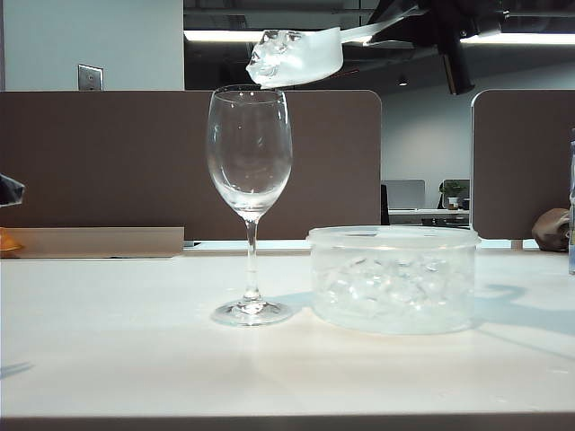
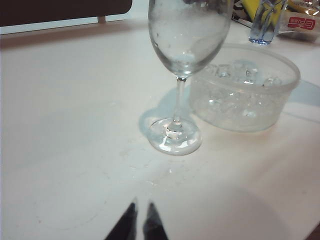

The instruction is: Pick up an ice shovel filled with ice cubes and pour the ice from the shovel into the glass.

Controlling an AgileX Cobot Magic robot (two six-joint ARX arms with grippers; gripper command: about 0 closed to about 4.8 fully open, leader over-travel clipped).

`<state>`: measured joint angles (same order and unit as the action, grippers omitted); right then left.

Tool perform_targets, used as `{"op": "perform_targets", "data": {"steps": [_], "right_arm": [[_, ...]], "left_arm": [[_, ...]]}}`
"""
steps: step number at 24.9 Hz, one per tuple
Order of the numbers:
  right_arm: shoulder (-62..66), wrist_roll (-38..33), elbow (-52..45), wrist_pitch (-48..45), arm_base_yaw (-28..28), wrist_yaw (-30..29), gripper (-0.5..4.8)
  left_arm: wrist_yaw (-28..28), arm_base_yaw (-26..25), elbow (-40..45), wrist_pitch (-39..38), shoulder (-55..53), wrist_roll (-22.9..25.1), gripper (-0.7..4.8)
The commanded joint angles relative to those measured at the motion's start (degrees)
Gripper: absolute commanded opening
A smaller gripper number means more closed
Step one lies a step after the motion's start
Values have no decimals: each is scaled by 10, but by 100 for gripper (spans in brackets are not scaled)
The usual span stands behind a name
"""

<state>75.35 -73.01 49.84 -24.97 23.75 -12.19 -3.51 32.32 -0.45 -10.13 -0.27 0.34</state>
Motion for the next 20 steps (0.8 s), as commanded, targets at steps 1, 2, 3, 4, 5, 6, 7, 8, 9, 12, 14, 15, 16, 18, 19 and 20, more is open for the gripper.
{"op": "perform_targets", "data": {"steps": [1, 2, 3, 4, 5, 6, 7, 8, 9, 12, 14, 15, 16, 18, 19, 20], "right_arm": [[-4, 2, 5, -13, 0, -4, -5], [-4, 2, 11, -5, 0, -4, -5], [-4, 3, 16, 0, 0, -5, -5], [-4, 9, 25, 8, 0, -5, -5], [-4, 10, 29, 12, 0, -5, -5], [-4, 13, 34, 19, 0, -6, -5], [-4, 14, 36, 24, 0, -6, -5], [-4, 26, 39, 29, 0, -10, -5], [-4, 28, 40, 29, 0, -10, -5], [-4, 29, 40, 30, 0, -13, -5], [-4, 30, 40, 30, 0, -15, -5], [-4, 30, 40, 30, 0, -15, -5], [-4, 30, 40, 30, 0, -15, -5], [-4, 30, 40, 30, 0, -14, -5], [-4, 30, 40, 30, 0, -14, -5], [-4, 30, 40, 29, 0, -14, -5]], "left_arm": [[-2, 0, 0, -1, 0, -2, 29], [-2, 0, 0, -1, 0, -2, 29], [-2, 0, 0, -1, 0, -2, 29], [-2, 0, 0, -1, 0, -2, 29], [-2, 0, 0, -1, 0, -2, 29], [-2, 0, 0, -1, 0, -2, 29], [-2, 0, 0, -1, 0, -2, 29], [-2, 0, 0, -1, 0, -2, 29], [-2, 0, 0, -1, 0, -2, 29], [-2, 0, 0, -1, 0, -2, 29], [-2, 0, 0, -1, 0, -2, 29], [-2, 0, 0, -1, 0, -2, 29], [-2, 0, 0, -1, 0, -2, 29], [-2, 0, 0, -1, 0, -2, 29], [-2, 0, 0, -1, 0, -2, 29], [-2, 0, 0, -1, 0, -2, 29]]}}
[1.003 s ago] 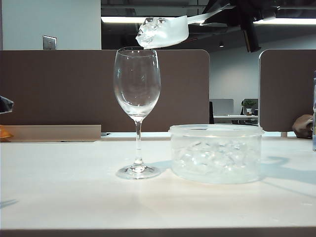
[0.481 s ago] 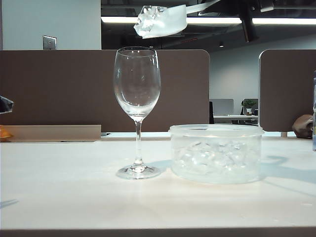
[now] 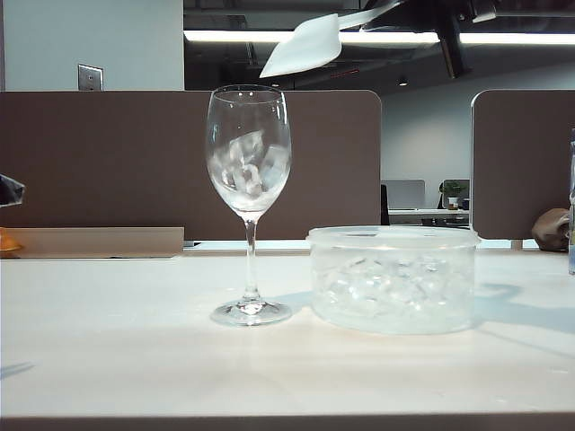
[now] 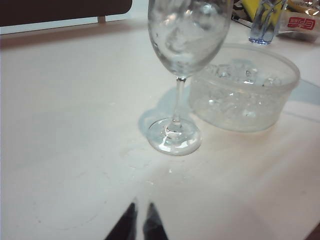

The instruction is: Pick up an ice shovel filled with ice cubes and pour the ice from the shovel into the glass.

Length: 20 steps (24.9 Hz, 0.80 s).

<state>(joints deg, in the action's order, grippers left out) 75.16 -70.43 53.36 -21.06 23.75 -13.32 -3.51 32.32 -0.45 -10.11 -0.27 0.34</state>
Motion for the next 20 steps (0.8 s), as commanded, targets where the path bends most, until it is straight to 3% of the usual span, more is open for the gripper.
{"op": "perform_targets", "data": {"steps": [1, 4, 7, 13, 18, 20], "right_arm": [[-4, 4, 4, -11, 0, 0, -5], [-18, 4, 4, -12, -12, 21, -5], [-32, 10, 4, 13, -53, 5, -5], [-61, 119, 2, 140, -130, -28, -5], [-58, 216, -4, 208, -130, -15, -5], [-58, 217, -25, 208, -130, -3, -5]], "left_arm": [[-2, 0, 0, -1, 0, -2, 29], [-2, 0, 0, -1, 0, -2, 29], [-2, 0, 0, -1, 0, -2, 29], [-2, 0, 0, -1, 0, -2, 29], [-2, 0, 0, -1, 0, -2, 29], [-2, 0, 0, -1, 0, -2, 29]]}}
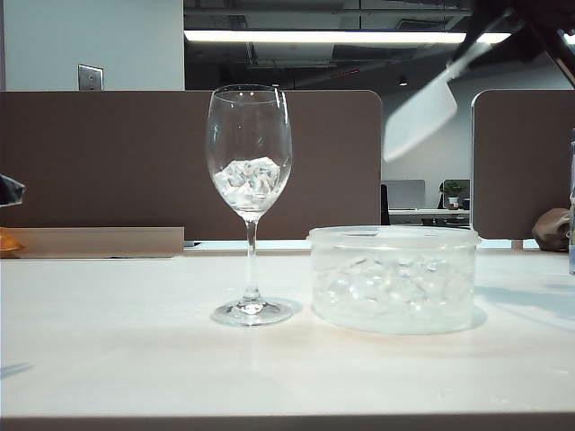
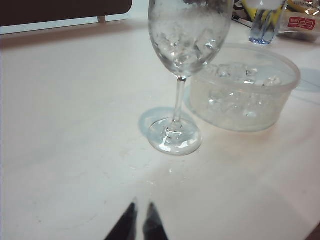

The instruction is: Pick up an ice shovel filled with ice cubes and pour the ice from the shovel into the glass.

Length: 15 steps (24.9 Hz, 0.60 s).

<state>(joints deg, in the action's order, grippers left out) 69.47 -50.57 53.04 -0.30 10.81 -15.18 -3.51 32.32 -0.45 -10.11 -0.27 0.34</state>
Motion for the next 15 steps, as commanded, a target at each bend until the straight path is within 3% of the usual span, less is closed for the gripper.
{"op": "perform_targets", "data": {"steps": [1, 6, 8, 15], "right_arm": [[-1, 23, -34, -1, 0, 19, -5], [-1, 8, -138, -87, 1, 20, -5], [0, -26, -183, -165, 1, 11, -5], [54, -99, -236, -330, 5, -17, -5]], "left_arm": [[-2, 0, 0, -1, 0, -2, 29], [-2, -1, 0, -1, 0, -2, 29], [-2, -1, 0, -1, 0, -2, 29], [-2, -1, 0, -1, 0, -2, 29]]}}
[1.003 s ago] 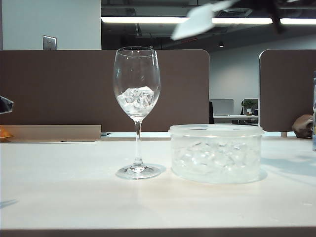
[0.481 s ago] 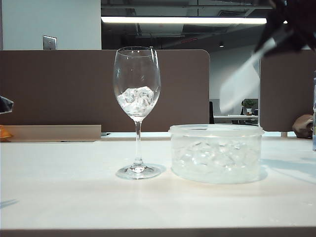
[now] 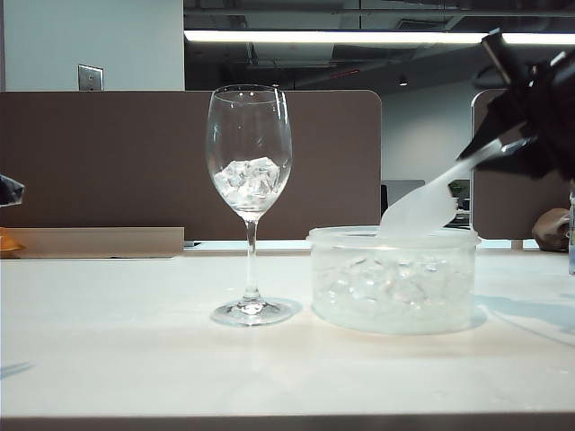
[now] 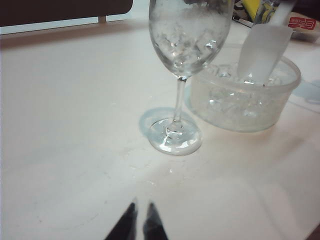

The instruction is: Pick up an ice shovel filled with ice cubes and pour the ice from the shovel into the glass.

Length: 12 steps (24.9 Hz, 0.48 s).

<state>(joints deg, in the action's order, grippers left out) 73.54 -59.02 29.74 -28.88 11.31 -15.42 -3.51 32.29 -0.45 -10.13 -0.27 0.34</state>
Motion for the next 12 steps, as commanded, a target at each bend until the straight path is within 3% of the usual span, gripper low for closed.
{"op": "perform_targets", "data": {"steps": [1, 12], "right_arm": [[20, -14, -4, -55, 0, -24, -5], [127, -89, -5, -175, 14, -31, -5]], "left_arm": [[-2, 0, 0, -1, 0, -2, 29], [-2, -1, 0, -1, 0, -2, 29]]}}
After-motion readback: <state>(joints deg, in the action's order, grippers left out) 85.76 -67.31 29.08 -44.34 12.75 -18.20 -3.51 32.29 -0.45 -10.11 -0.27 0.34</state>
